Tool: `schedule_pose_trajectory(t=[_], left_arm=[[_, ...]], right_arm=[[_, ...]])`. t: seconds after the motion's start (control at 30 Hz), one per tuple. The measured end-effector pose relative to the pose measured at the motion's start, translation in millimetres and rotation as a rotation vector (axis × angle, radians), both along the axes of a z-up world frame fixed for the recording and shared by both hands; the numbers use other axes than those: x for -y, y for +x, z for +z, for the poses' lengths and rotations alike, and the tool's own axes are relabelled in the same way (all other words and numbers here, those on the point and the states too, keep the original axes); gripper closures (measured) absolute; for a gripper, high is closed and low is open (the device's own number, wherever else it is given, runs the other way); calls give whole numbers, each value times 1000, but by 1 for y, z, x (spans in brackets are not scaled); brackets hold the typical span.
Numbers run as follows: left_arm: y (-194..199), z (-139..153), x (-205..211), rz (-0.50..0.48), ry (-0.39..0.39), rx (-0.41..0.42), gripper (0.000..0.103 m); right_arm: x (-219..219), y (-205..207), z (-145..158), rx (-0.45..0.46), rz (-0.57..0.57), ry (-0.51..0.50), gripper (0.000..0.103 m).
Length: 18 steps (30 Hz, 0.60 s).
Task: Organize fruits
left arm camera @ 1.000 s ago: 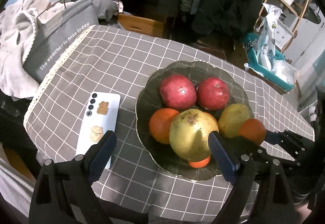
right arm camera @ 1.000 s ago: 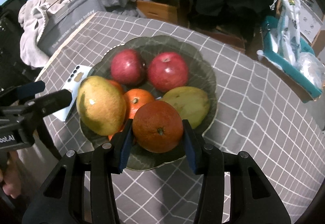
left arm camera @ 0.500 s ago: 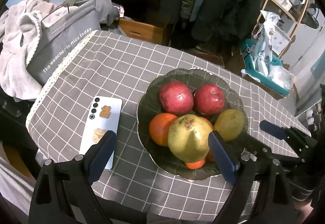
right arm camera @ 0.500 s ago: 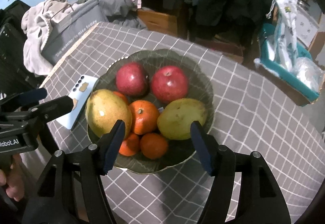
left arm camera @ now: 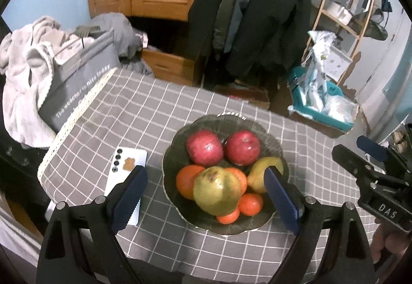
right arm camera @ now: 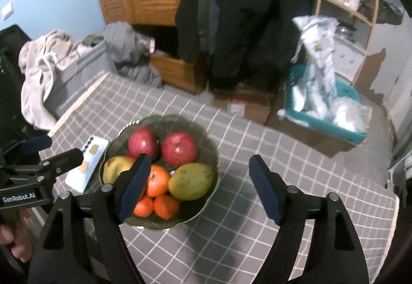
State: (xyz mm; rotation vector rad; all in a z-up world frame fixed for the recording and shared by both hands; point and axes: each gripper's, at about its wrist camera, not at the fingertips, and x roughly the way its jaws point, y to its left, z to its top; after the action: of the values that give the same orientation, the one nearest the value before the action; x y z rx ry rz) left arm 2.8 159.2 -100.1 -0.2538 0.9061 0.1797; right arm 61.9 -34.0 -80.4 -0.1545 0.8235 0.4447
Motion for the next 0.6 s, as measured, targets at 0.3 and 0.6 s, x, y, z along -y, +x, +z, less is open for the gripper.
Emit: schedule_pose_trajectory(t=[0.3, 0.6], left_arm=[[-9, 42, 20, -39, 32, 119, 2], [-19, 71, 28, -49, 54, 194, 1]], right_arm=[[31, -15, 43, 115, -84, 17, 23], [59, -31, 77, 206, -152, 20, 22]])
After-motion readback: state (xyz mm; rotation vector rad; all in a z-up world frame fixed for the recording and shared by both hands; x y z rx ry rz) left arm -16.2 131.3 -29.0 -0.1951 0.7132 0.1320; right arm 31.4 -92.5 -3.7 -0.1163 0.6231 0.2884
